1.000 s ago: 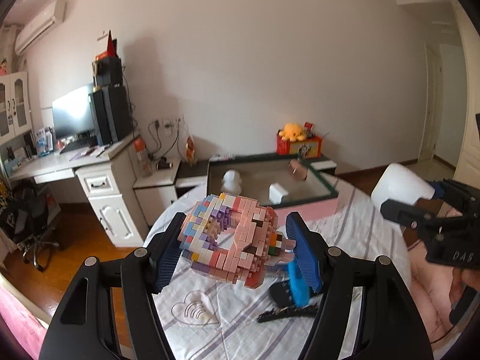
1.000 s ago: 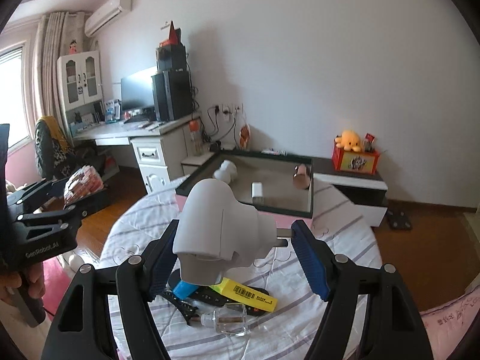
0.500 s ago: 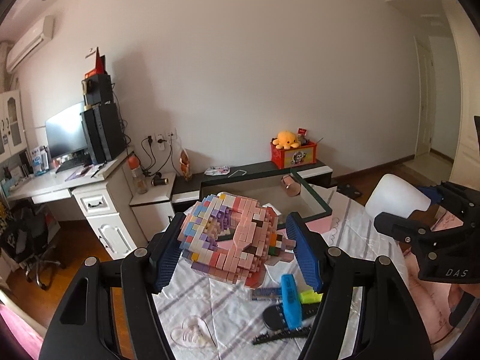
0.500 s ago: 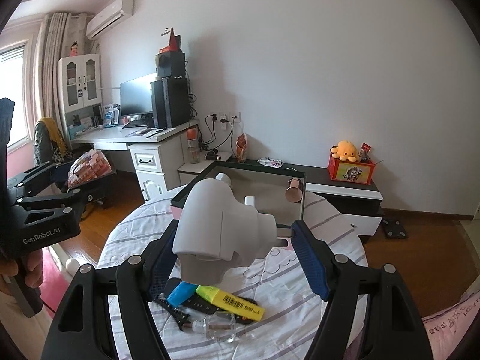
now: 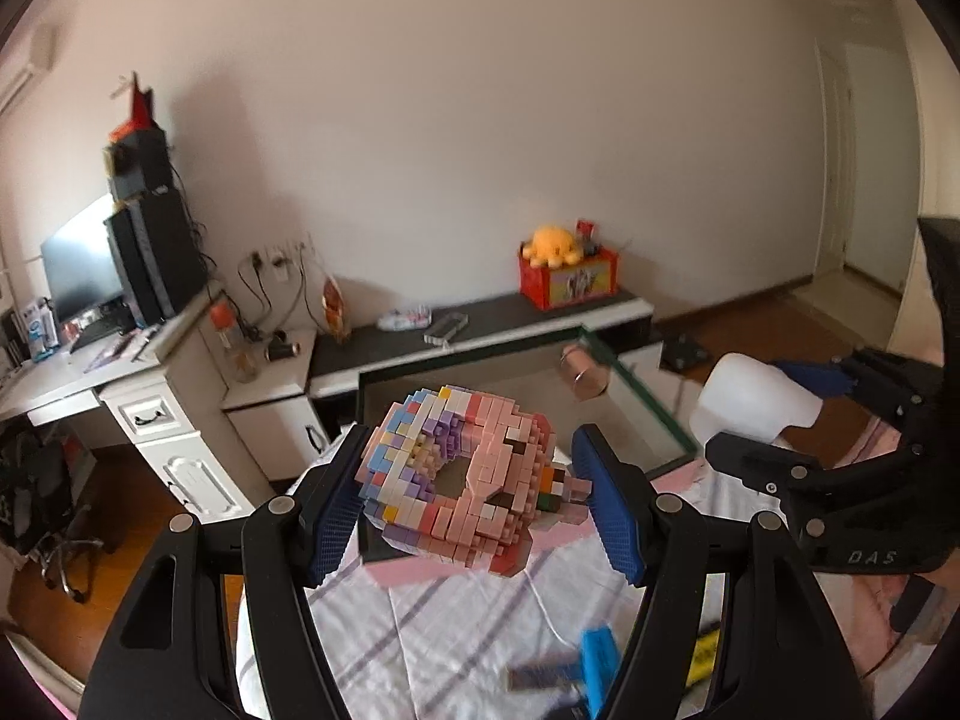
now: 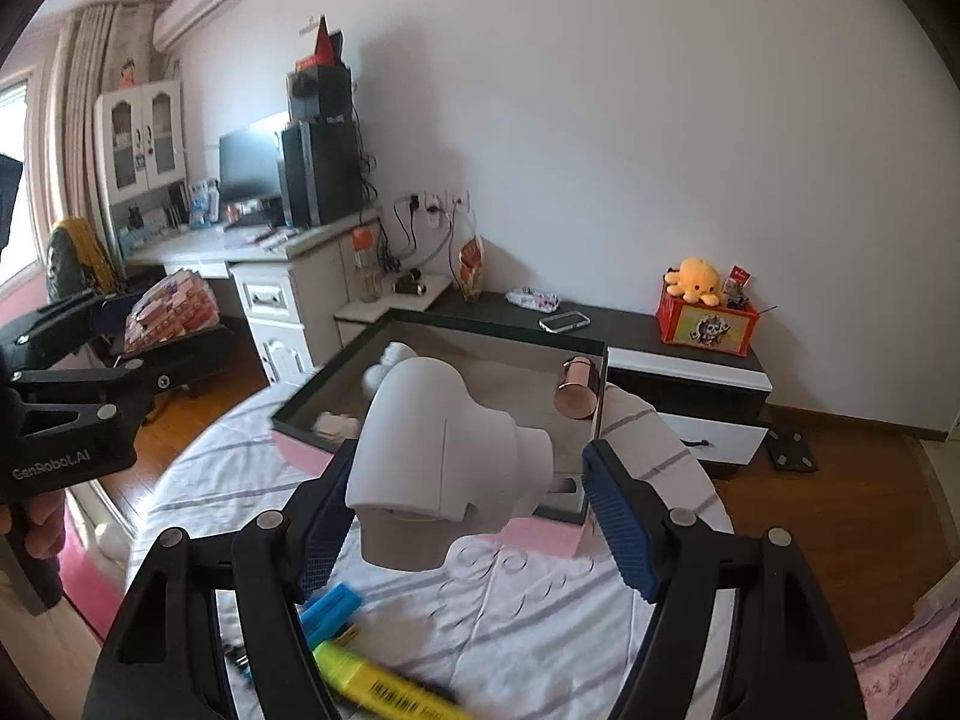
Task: Organize rigid objects
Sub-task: 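Carry both items into the pink box and open both tools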
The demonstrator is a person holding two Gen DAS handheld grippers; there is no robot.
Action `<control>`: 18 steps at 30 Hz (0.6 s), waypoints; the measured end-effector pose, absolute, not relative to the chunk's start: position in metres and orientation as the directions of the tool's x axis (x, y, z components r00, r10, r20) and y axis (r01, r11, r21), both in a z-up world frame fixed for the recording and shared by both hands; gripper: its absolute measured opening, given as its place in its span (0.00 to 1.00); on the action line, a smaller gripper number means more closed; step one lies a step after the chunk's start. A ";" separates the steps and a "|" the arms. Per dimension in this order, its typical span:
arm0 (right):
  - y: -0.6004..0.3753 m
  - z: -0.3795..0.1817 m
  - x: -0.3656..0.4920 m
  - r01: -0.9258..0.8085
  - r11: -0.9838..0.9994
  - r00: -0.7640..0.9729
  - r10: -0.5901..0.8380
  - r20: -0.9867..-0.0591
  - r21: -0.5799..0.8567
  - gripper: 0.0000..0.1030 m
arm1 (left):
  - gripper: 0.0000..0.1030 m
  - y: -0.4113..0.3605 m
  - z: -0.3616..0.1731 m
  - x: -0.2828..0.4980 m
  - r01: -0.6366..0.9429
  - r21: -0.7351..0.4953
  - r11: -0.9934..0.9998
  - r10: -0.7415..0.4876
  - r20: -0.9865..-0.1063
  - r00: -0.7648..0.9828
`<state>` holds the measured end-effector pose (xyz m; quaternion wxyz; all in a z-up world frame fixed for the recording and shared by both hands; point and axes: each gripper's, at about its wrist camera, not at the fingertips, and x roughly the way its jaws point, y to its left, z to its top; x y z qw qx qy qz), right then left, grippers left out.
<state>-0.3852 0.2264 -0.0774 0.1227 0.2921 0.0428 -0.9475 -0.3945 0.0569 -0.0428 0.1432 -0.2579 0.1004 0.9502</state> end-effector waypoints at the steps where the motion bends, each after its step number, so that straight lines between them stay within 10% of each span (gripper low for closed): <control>1: 0.227 -0.081 -0.396 0.258 -0.966 -0.792 -0.204 -0.575 -0.012 0.72 | 0.67 0.060 -0.048 -0.407 -0.332 0.118 -0.936 0.221 -0.537 -0.814; 18: 0.229 -0.158 -0.523 0.261 -0.961 -0.625 -0.095 -0.775 -0.093 0.71 | 0.67 0.087 -0.154 -0.564 -0.349 0.098 -0.932 0.141 -0.788 -0.599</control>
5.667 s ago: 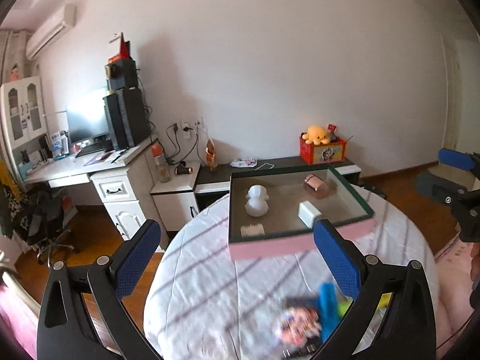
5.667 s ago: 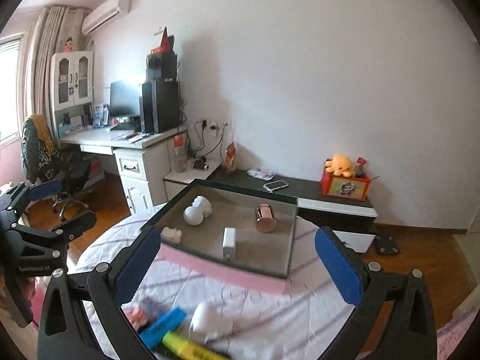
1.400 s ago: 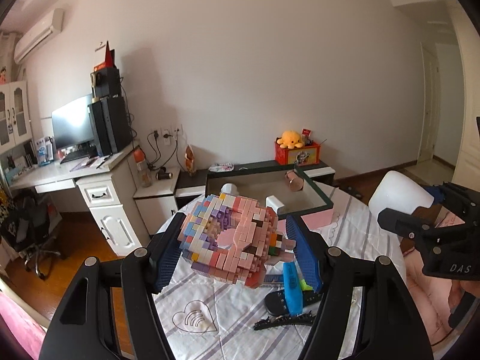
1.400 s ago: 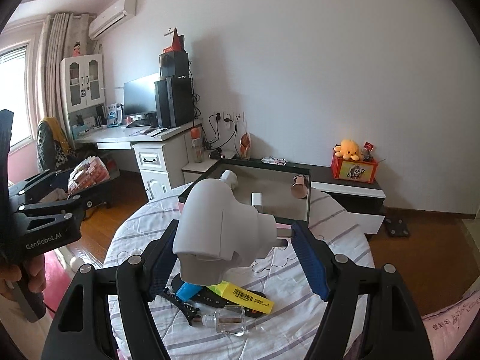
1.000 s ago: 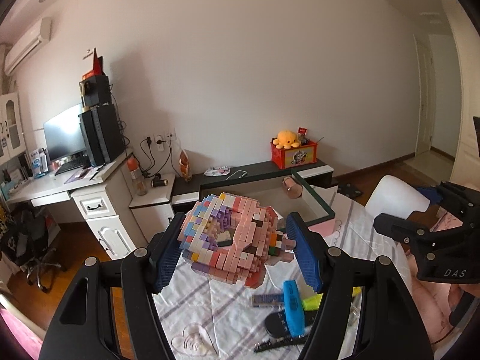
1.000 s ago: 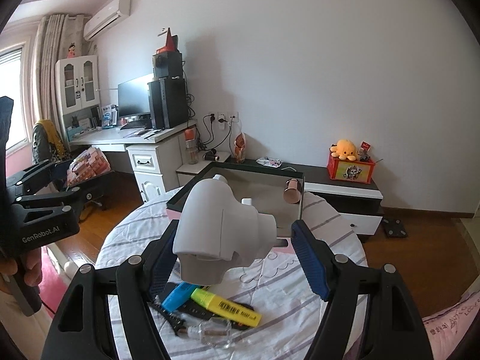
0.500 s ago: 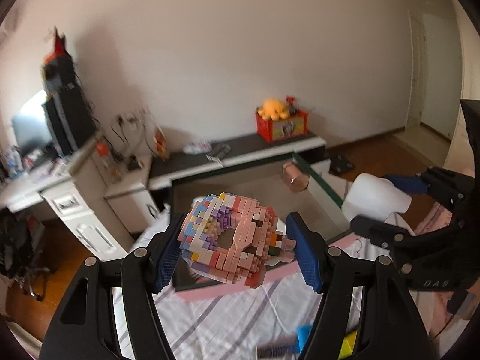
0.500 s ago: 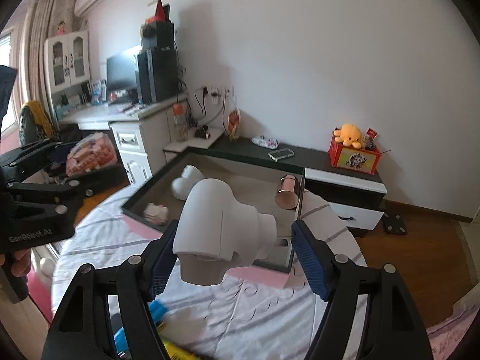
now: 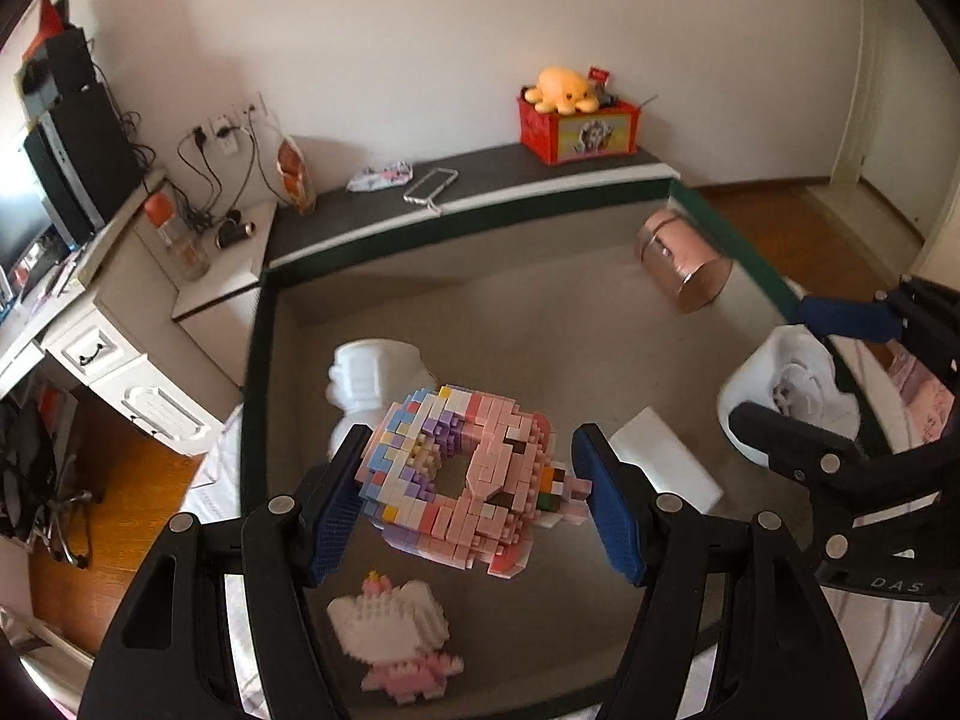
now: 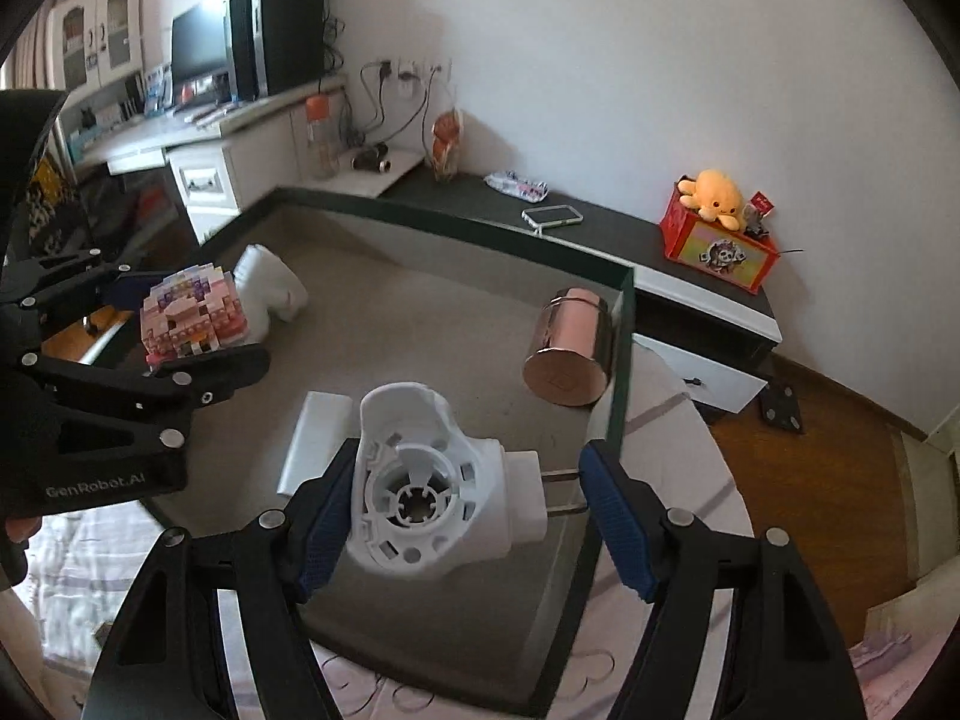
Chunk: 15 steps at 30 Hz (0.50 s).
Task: Organize rigid objects
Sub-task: 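Carry both items into the pink box and open both tools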
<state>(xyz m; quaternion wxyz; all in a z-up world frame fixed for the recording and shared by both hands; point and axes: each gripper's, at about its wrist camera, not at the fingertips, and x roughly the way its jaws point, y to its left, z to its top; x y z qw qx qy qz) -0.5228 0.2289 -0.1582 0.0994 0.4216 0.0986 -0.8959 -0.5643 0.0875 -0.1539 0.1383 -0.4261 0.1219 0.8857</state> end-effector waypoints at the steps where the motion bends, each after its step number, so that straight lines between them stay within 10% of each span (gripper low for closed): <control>1: 0.229 -0.162 -0.526 0.260 -0.961 -0.616 -0.089 -0.783 -0.095 0.71 | 0.67 0.089 -0.158 -0.566 -0.345 0.098 -0.933 0.135 -0.796 -0.591; 15: 0.235 -0.127 -0.478 0.237 -0.969 -0.711 -0.128 -0.691 -0.063 0.79 | 0.98 0.067 -0.116 -0.505 -0.262 0.154 -0.953 0.093 -0.673 -0.733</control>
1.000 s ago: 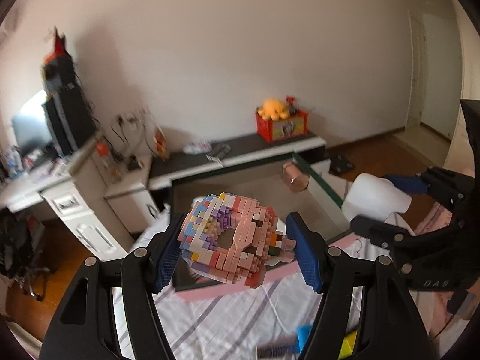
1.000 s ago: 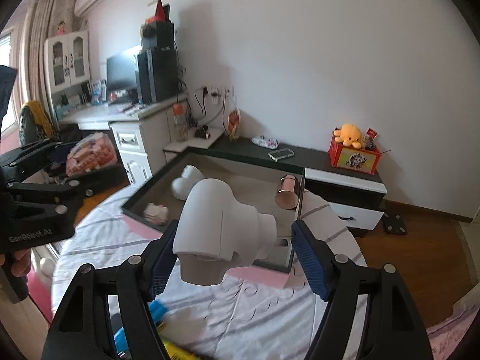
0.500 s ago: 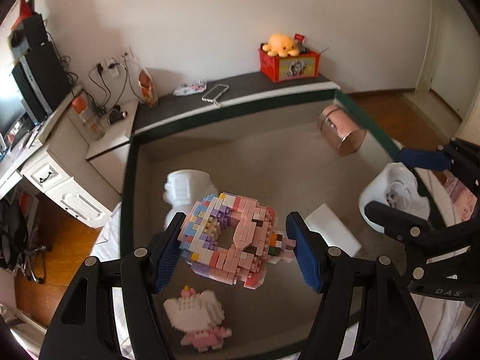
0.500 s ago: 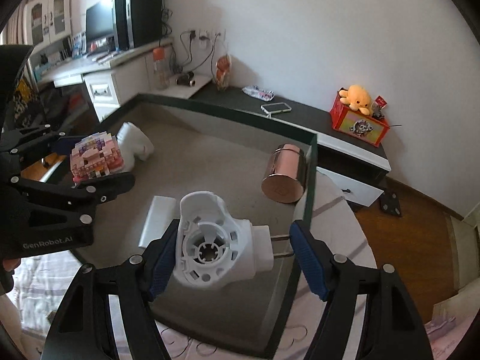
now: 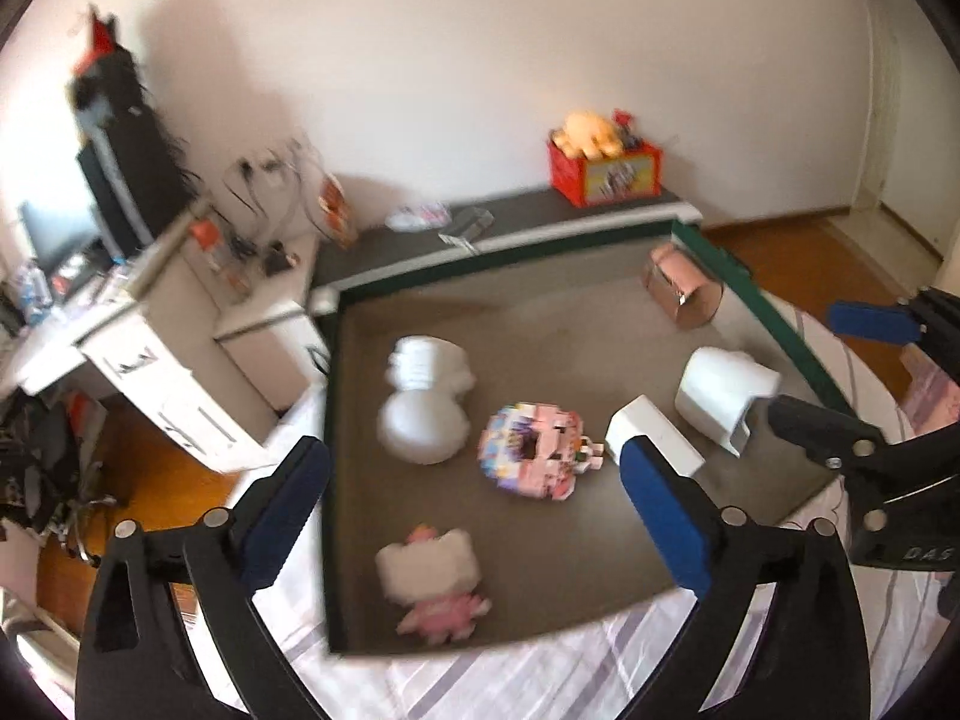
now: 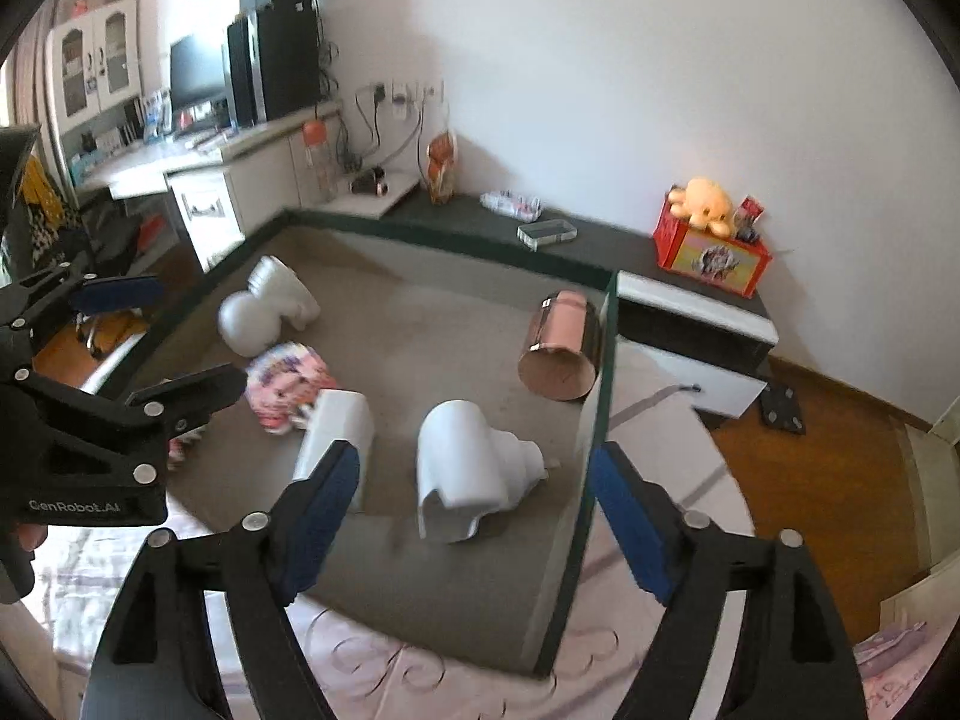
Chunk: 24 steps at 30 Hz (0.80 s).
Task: Organize rigid objects
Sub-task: 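Carry both items into the pink box and open both tools, then withdraw both tools from the box toward the highlighters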
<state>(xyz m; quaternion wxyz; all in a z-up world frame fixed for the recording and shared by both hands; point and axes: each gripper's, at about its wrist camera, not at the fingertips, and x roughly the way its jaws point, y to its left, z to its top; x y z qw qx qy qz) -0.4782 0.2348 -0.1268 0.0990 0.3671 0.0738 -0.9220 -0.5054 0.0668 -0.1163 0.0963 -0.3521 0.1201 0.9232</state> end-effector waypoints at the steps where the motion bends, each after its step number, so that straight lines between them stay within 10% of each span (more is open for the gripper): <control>1: 0.233 -0.121 -0.471 0.238 -0.969 -0.721 -0.133 -0.681 -0.063 0.79 | 1.00 0.063 -0.110 -0.494 -0.250 0.156 -0.955 0.090 -0.654 -0.751; 24: 0.217 -0.061 -0.250 0.147 -0.987 -0.905 -0.110 -0.411 -0.059 1.00 | 1.00 0.016 -0.052 -0.245 -0.084 0.123 -0.989 0.027 -0.405 -0.914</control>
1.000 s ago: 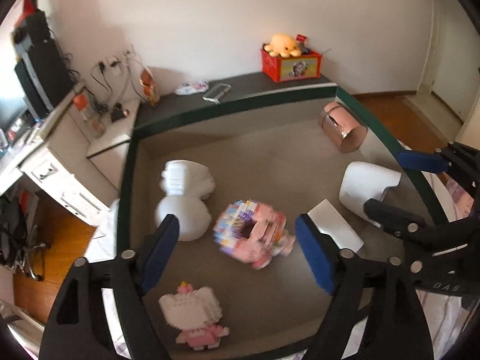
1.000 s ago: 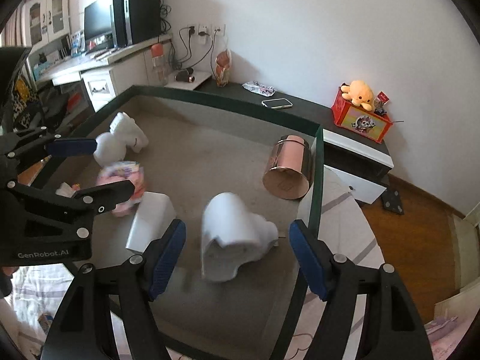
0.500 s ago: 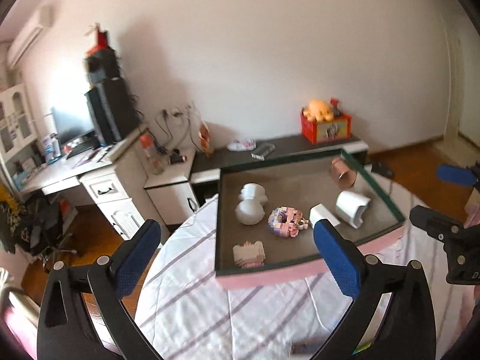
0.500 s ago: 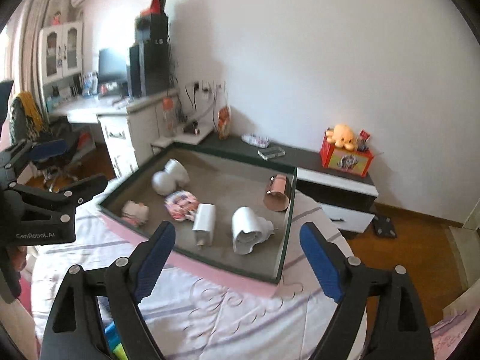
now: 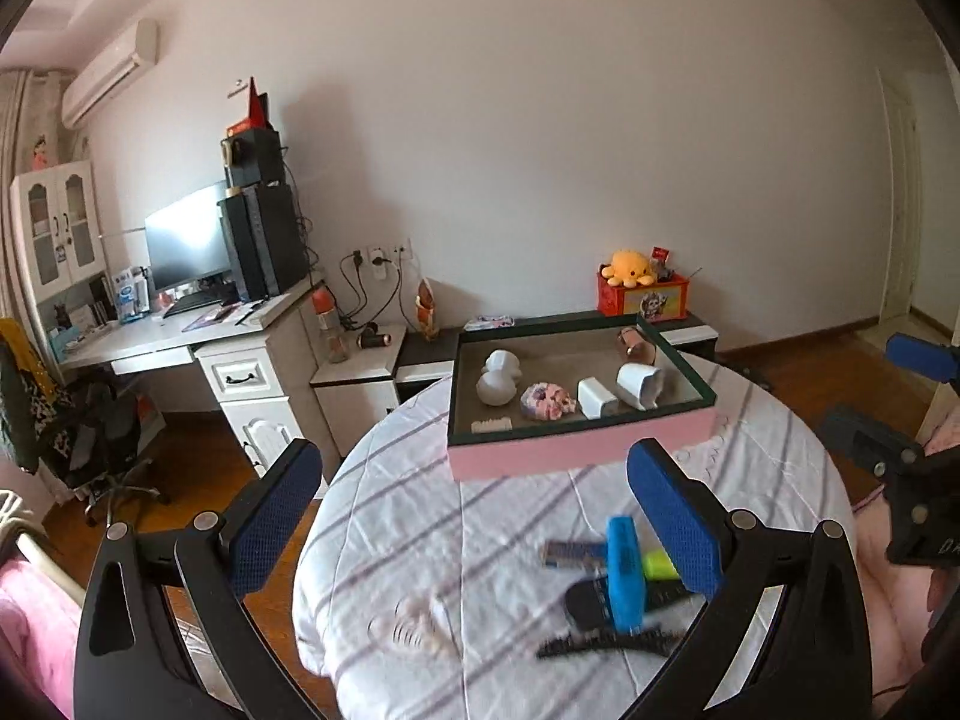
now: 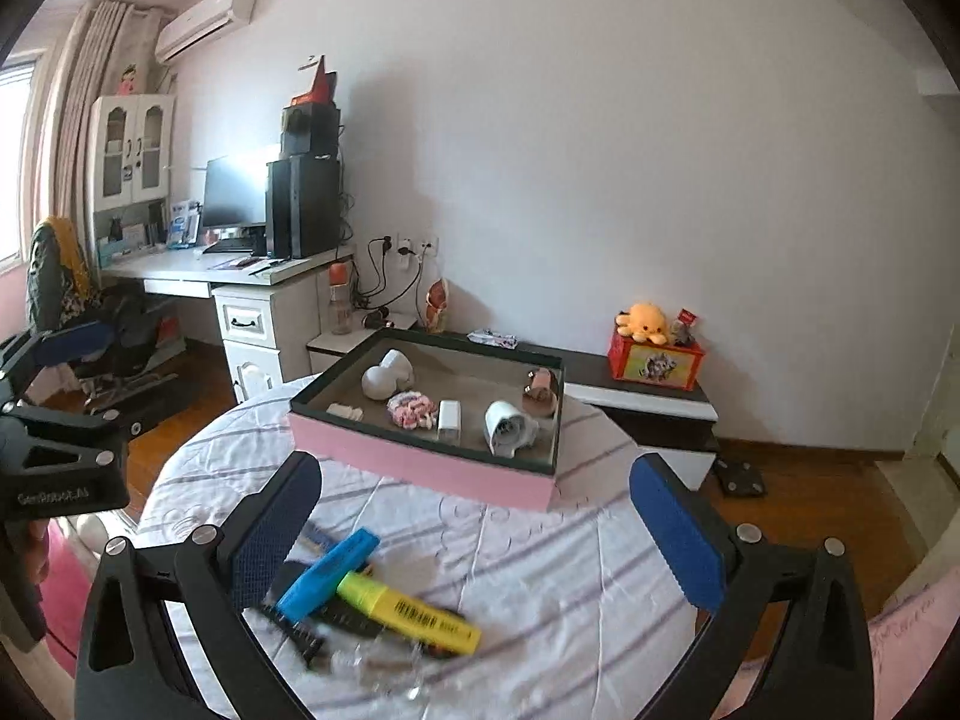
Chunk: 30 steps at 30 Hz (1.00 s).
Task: Organize rigid objects
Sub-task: 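Withdraw both tools from the box toward the highlighters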
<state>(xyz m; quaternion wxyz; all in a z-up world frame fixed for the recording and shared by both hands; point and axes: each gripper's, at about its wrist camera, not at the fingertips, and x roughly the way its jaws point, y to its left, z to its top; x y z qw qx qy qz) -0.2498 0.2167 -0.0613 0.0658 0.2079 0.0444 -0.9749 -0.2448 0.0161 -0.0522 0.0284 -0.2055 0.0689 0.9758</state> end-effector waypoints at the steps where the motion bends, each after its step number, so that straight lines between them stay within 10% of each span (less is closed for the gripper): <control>1: 0.217 -0.061 -0.242 0.141 -0.989 -0.908 -0.108 -0.404 -0.052 1.00 | 1.00 0.015 -0.052 -0.238 -0.083 0.128 -0.988 0.025 -0.403 -0.915; 30: 0.233 -0.078 -0.195 0.076 -0.996 -0.892 -0.050 -0.449 -0.040 1.00 | 1.00 0.028 -0.072 -0.200 -0.167 0.125 -0.978 0.094 -0.455 -0.886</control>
